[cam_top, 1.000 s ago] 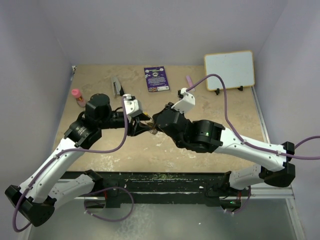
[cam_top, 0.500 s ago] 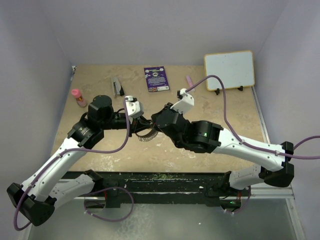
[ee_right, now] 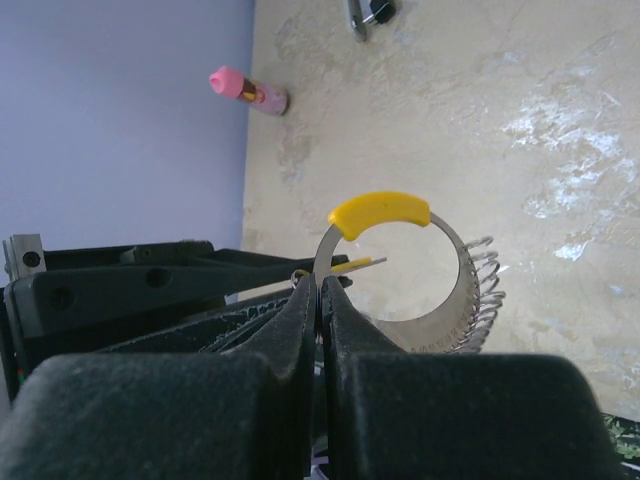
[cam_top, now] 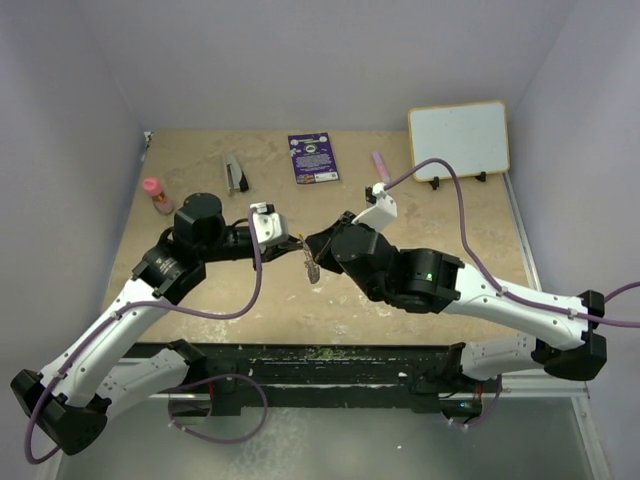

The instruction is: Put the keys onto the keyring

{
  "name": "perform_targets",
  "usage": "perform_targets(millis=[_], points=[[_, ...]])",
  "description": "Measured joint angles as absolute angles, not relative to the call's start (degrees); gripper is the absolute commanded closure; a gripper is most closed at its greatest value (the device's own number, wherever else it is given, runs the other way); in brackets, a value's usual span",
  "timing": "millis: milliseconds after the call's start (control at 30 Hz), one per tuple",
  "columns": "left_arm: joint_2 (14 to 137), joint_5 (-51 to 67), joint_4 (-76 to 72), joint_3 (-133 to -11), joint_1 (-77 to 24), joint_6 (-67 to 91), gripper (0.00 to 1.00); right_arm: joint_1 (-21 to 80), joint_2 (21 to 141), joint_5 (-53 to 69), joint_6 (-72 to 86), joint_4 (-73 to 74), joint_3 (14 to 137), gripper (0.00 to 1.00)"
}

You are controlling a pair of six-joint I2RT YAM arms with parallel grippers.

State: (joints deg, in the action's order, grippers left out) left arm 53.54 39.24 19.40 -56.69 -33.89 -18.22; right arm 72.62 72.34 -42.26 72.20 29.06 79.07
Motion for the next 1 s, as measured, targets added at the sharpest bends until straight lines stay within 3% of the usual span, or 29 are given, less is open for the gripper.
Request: perform_targets(millis=[833,1000], points=[[50.63,37.93,22.74,-57.84,-33.89,-23.33,0.96,72.44,67.16,-34.85,73.47,19.22,70.78,1.0],[48.82,39.68,21.67,-57.82,-33.89,-23.09,0.88,71.59,64.16,-32.38,74.04,14.31,67.44,1.0]])
